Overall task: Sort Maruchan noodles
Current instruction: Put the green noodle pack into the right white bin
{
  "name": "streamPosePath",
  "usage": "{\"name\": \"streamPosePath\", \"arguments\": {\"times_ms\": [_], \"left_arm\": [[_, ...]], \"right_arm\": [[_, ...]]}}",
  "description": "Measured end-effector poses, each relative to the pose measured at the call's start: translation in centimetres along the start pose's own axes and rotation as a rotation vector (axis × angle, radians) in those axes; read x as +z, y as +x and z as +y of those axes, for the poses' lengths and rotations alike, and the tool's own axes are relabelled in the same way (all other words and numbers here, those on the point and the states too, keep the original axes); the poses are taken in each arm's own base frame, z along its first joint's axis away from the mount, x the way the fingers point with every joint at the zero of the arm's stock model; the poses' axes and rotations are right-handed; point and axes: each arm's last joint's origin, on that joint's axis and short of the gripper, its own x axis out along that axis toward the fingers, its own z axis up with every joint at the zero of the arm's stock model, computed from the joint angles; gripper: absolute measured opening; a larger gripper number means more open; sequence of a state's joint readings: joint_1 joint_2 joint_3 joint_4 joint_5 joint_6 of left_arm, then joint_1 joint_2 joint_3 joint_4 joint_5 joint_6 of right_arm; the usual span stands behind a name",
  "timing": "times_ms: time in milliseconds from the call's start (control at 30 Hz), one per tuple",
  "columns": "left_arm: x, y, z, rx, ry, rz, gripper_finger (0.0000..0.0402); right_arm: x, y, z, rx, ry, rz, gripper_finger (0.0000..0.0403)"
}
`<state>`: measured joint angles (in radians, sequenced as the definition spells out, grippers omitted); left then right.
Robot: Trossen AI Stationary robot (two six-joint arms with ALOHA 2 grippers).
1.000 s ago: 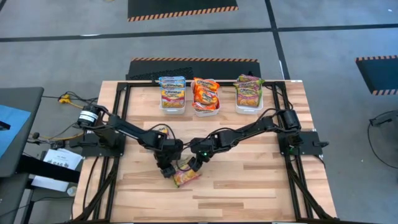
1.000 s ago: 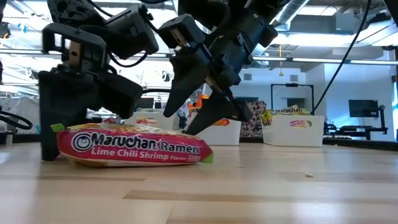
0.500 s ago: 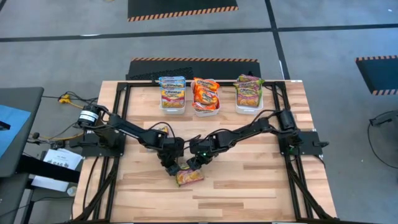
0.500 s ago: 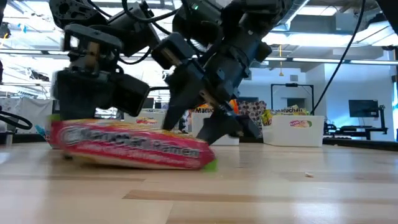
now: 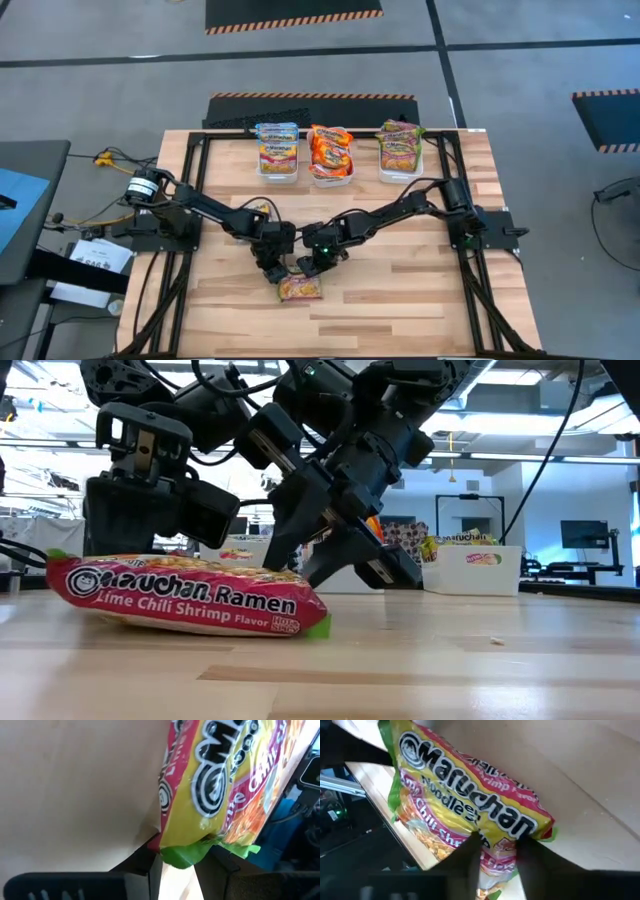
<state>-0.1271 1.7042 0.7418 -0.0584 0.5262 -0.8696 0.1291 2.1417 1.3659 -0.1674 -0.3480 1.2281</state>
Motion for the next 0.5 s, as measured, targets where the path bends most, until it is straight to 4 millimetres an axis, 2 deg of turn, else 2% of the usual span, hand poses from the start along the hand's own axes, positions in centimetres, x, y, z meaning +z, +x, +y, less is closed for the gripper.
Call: {"name": "streamPosePath", "arguments": {"times_ms": [167, 267, 433, 500], "left_arm": [[0.5, -0.3, 0.3, -0.009, -0.002, -0.006, 0.0095], [0.7, -0.6, 0.5, -0.031, -0.005, 0.008, 0.0095], [0.9, -1.3, 0.3, -0.063, 0.029, 0.017, 0.0095], [1.0, -1.6, 0.2, -0.072, 0.039, 0.008, 0.0095]], "right_arm": [[0.0, 0.0, 0.2, 0.013, -0.015, 0.007, 0.0058], [0.0, 0.0, 0.2, 0.022, -0.045, 0.017, 0.0016], [-0.2, -0.8, 0.5, 0.011, -0.079, 0.01, 0.001], [-0.4, -1.7, 0.6, -0.026, -0.096, -0.004, 0.0008]]}}
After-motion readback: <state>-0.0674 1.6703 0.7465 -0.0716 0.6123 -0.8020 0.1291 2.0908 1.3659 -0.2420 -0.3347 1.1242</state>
